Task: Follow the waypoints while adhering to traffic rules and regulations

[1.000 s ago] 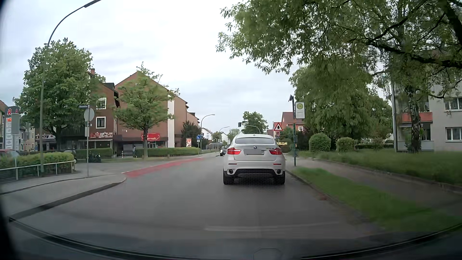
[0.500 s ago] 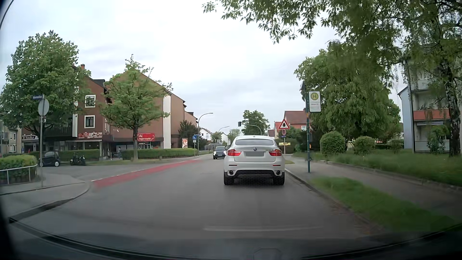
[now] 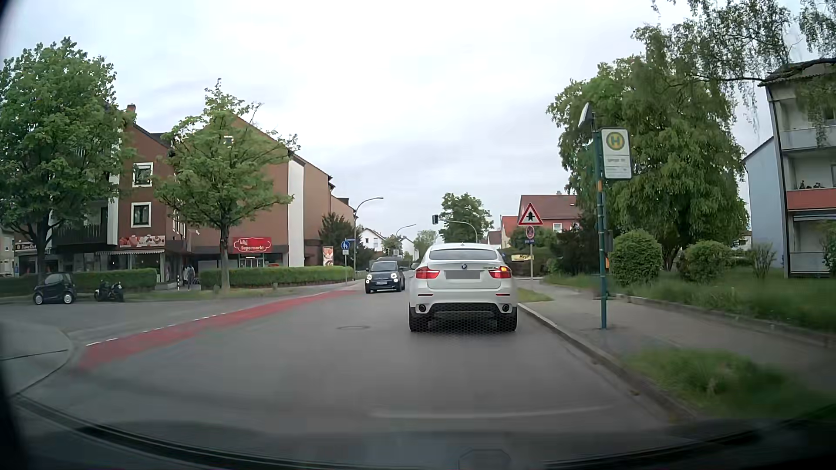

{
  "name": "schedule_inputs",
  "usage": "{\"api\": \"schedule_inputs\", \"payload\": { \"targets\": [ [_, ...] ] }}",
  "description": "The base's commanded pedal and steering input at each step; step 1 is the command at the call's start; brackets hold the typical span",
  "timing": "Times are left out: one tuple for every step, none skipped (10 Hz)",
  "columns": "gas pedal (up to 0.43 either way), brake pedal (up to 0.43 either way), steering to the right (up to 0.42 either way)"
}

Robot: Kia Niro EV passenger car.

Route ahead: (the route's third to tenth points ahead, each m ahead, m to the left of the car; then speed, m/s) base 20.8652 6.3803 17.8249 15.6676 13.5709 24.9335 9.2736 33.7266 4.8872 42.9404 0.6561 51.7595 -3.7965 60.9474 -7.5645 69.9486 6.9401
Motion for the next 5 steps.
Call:
{"api": "schedule_inputs", "payload": {
  "targets": [
    [0.0,0.0,-0.003],
    [0.0,0.0,-0.002],
    [0.0,0.0,-0.002],
    [0.0,0.0,-0.001],
    [0.0,0.0,0.0]
  ]
}}
